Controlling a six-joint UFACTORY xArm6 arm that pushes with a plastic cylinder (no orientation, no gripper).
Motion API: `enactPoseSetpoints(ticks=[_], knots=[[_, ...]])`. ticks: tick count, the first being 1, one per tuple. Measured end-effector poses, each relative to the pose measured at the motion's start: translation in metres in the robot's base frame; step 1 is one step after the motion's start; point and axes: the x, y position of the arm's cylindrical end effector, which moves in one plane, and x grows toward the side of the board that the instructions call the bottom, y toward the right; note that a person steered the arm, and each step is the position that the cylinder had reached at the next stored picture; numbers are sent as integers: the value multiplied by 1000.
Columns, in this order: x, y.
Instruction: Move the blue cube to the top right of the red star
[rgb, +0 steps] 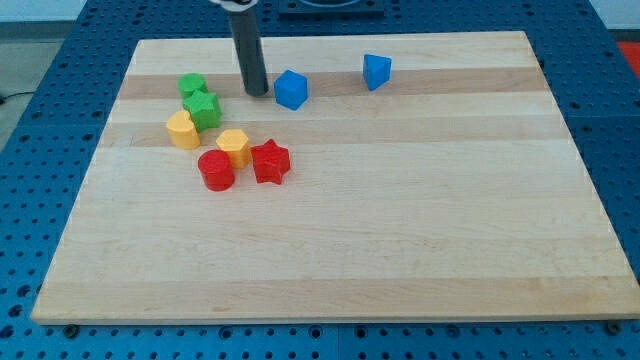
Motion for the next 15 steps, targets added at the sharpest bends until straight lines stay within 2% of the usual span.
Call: enactPoseSetpoints(ticks=[1,3,5,6,7,8,11,13,15], knots=[[-2,47],[37,78],[52,174],[90,172],[91,129],[67,89],[41,89],[37,136],[-5,175]])
